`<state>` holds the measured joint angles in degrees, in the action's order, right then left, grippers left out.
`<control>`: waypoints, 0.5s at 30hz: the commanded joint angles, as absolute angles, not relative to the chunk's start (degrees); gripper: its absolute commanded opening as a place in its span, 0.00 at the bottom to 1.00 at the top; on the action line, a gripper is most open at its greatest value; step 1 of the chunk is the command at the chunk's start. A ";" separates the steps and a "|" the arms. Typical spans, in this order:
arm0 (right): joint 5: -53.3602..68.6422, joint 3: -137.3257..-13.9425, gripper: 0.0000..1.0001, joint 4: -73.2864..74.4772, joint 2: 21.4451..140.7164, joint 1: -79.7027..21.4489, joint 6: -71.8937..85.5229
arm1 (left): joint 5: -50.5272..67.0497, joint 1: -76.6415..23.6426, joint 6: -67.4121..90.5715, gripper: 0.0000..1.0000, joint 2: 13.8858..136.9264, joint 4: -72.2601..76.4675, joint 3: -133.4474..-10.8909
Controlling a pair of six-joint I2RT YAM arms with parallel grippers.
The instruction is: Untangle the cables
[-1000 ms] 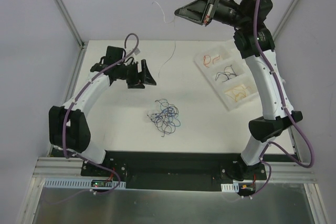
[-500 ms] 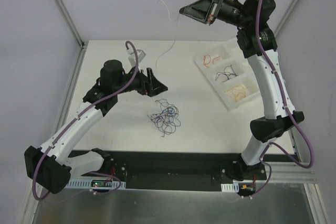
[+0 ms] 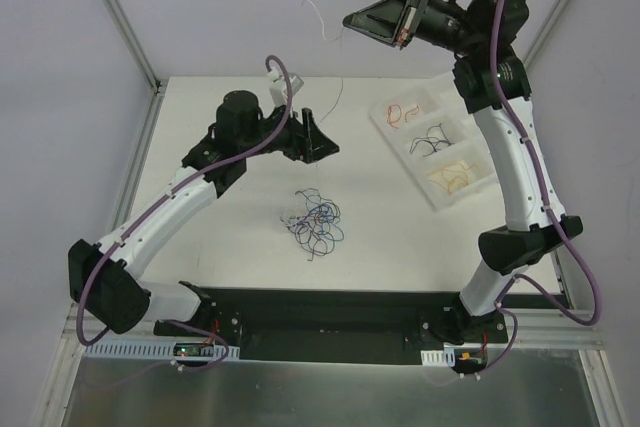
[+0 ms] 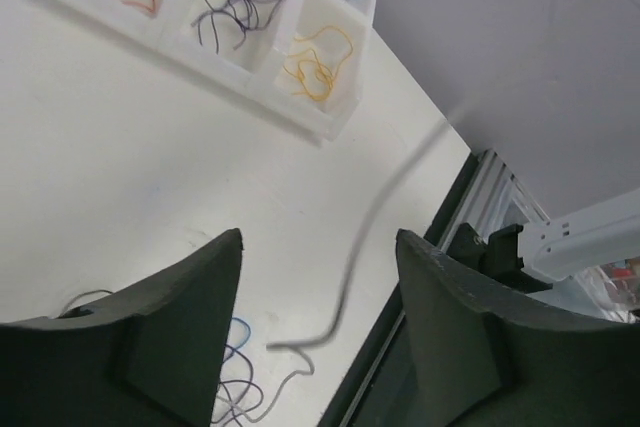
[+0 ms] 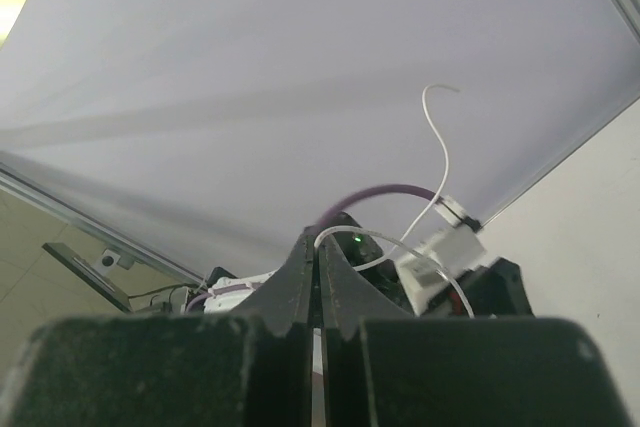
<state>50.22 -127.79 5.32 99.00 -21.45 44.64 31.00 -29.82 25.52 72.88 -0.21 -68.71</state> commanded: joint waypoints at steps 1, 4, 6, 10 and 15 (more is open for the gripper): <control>49.22 -129.28 0.01 1.49 94.75 -21.18 46.14 | 26.93 -32.08 24.86 0.55 76.37 1.14 -68.04; 48.61 -132.61 0.01 2.28 94.83 -21.27 46.75 | 16.99 -32.08 25.84 0.43 78.30 1.40 -61.28; 47.29 -135.25 0.00 2.29 94.92 -21.18 47.81 | 16.08 -31.21 25.05 0.39 82.77 2.63 -58.55; 39.31 -142.71 0.00 2.37 93.26 -19.70 49.74 | 16.26 -28.31 24.52 0.26 94.28 0.98 -56.69; 29.36 -145.11 0.00 -3.59 87.82 -10.39 58.26 | 13.89 -23.74 23.12 0.21 98.44 -2.99 -57.74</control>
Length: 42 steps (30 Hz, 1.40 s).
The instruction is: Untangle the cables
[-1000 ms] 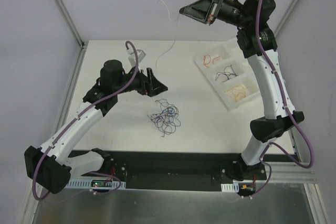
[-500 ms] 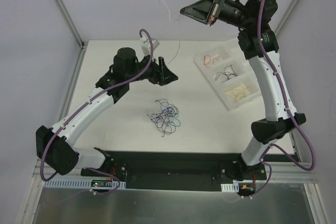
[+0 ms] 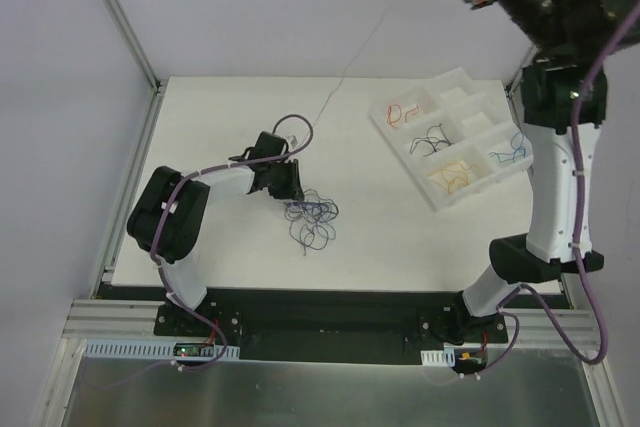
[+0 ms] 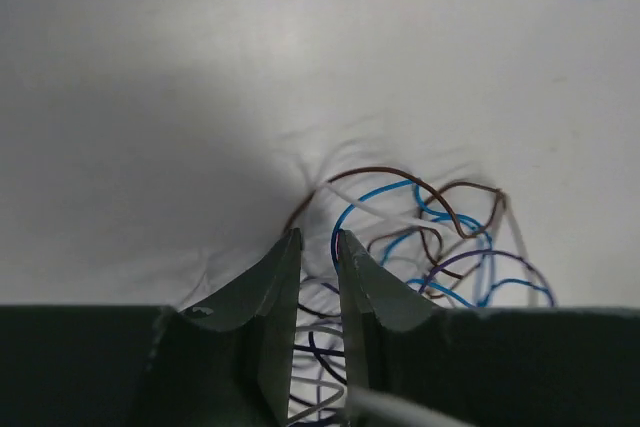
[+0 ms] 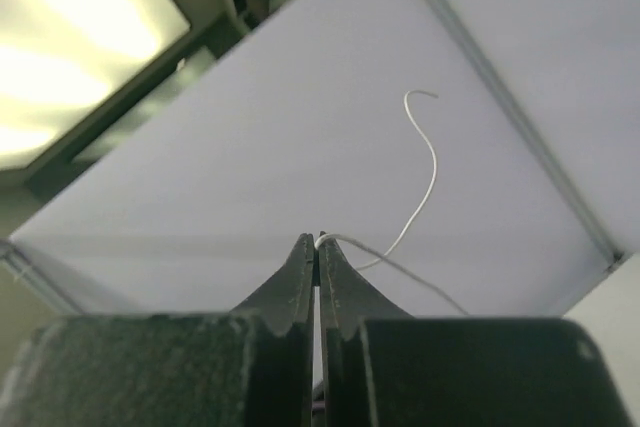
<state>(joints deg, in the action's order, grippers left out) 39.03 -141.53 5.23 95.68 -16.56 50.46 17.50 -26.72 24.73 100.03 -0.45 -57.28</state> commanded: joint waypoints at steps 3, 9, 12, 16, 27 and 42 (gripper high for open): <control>28.56 -145.37 0.00 -4.92 86.40 -6.69 60.55 | 14.85 -20.32 21.19 0.21 98.26 -4.04 -58.70; 29.36 -144.66 0.00 -6.15 86.83 -5.10 62.23 | 14.33 -14.60 21.35 0.21 95.81 -7.99 -58.10; 29.18 -146.51 0.00 -5.71 87.10 -2.91 61.88 | 13.63 -12.66 21.53 0.21 94.66 -8.96 -57.13; 29.44 -149.14 0.00 -4.49 86.92 -0.26 59.60 | 12.66 -10.46 21.27 0.22 94.22 -11.42 -57.39; 38.48 -134.59 0.01 10.45 84.73 -0.87 48.96 | 13.27 -9.05 22.85 0.24 88.07 -17.31 -62.57; 40.61 -111.19 0.01 23.81 77.34 -9.84 34.81 | 22.58 -9.05 27.95 0.73 77.79 -22.85 -69.61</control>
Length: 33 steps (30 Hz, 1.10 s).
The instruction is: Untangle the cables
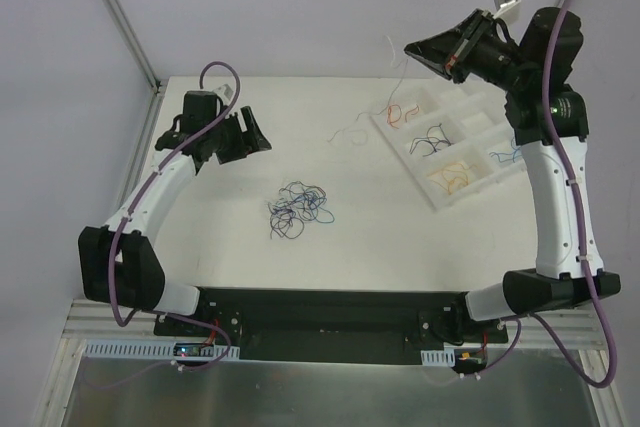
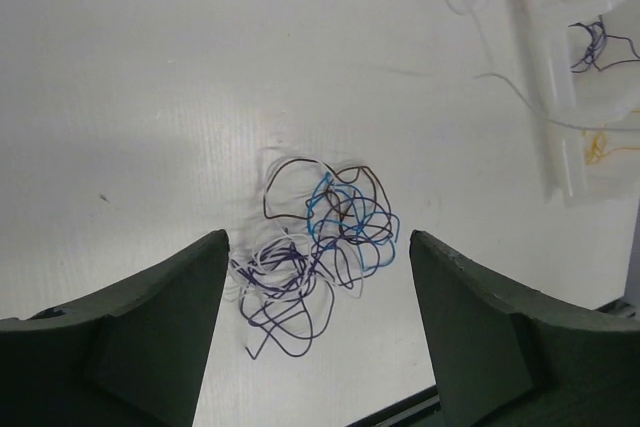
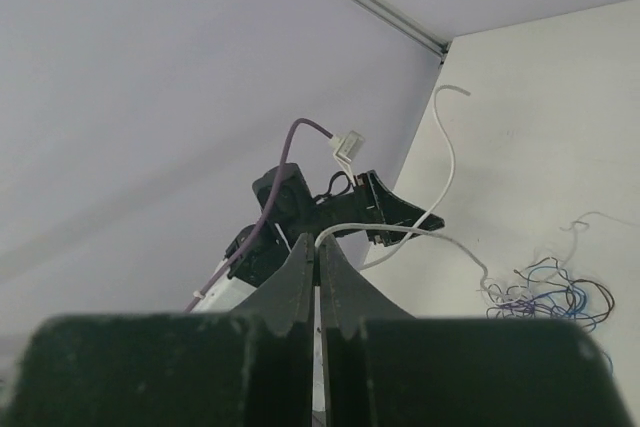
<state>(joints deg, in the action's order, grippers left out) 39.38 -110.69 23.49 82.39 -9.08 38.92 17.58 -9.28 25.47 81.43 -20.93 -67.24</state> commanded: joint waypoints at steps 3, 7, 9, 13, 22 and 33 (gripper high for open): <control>39.99 -109.52 0.01 25.40 77.26 -10.81 33.49 | 26.09 -9.05 29.53 0.73 77.43 -22.76 -70.13; 36.66 -109.42 0.01 34.50 76.91 -12.04 26.48 | 31.45 -9.84 31.29 0.73 78.22 -22.76 -71.01; 33.85 -110.30 0.01 41.63 76.47 -12.04 21.73 | 32.43 -10.98 31.38 0.73 78.14 -22.76 -71.10; 30.50 -102.96 0.00 49.30 74.19 -12.22 14.87 | 30.68 -13.35 32.08 0.73 77.17 -22.76 -68.56; 26.63 -78.05 0.01 43.94 76.18 -14.32 8.45 | 31.99 -17.05 32.43 0.73 80.24 -22.76 -69.08; 24.87 -84.98 0.01 47.20 100.44 -20.38 2.38 | 34.97 -17.58 30.32 0.74 84.90 -23.81 -75.75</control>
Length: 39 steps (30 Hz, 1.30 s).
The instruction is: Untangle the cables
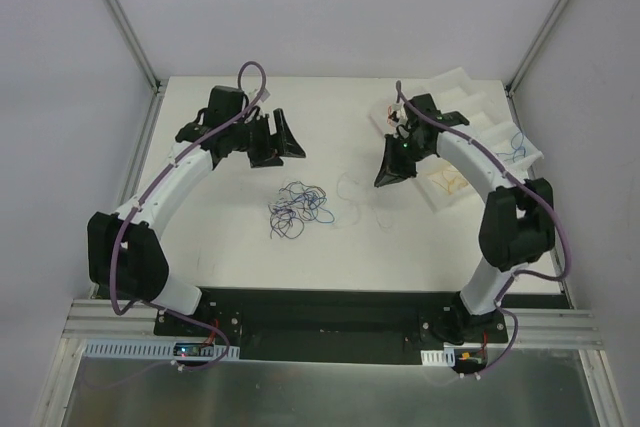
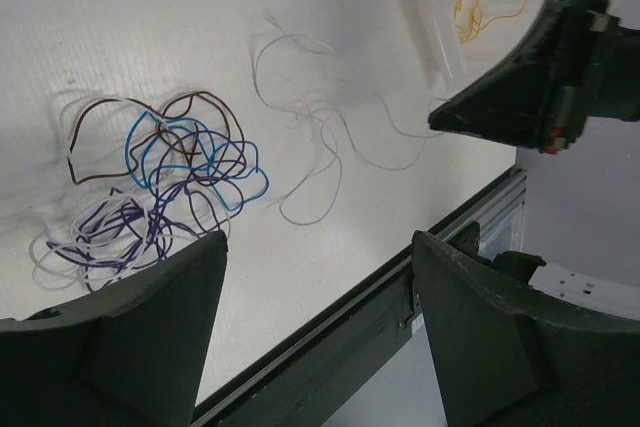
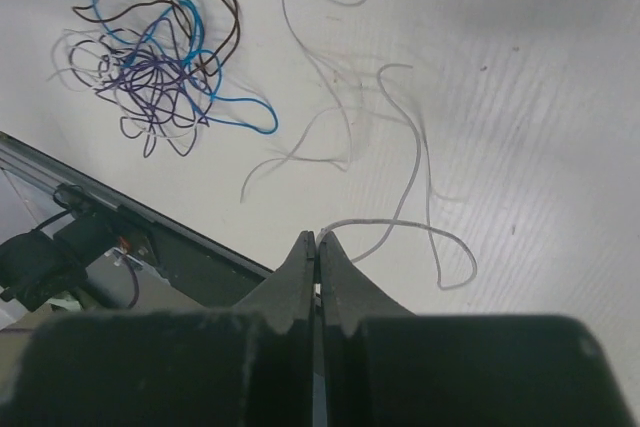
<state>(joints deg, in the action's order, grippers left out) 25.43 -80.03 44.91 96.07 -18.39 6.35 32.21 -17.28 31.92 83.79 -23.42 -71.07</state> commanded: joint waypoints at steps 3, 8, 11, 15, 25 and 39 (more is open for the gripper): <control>24.61 -86.04 0.02 46.14 102.73 -21.79 1.32 | 36.03 -17.58 29.97 0.74 86.13 -24.87 -76.99; 27.15 -87.18 0.10 46.40 106.43 -22.32 0.35 | 35.95 -17.58 29.44 0.74 85.78 -26.01 -76.82; 28.21 -86.49 0.24 46.67 106.79 -22.50 0.35 | 36.04 -17.58 29.71 0.75 85.26 -26.28 -76.12; 27.33 -84.46 0.48 45.70 106.35 -22.59 -1.75 | 35.95 -17.84 30.41 0.75 84.55 -26.28 -75.24; 18.90 -86.75 0.64 45.97 109.51 -27.59 -6.94 | 33.66 -20.56 31.90 0.75 82.01 -26.28 -71.72; -7.20 -83.06 0.57 42.19 113.38 -36.56 -3.52 | 32.78 -20.83 30.76 0.75 80.07 -26.98 -71.27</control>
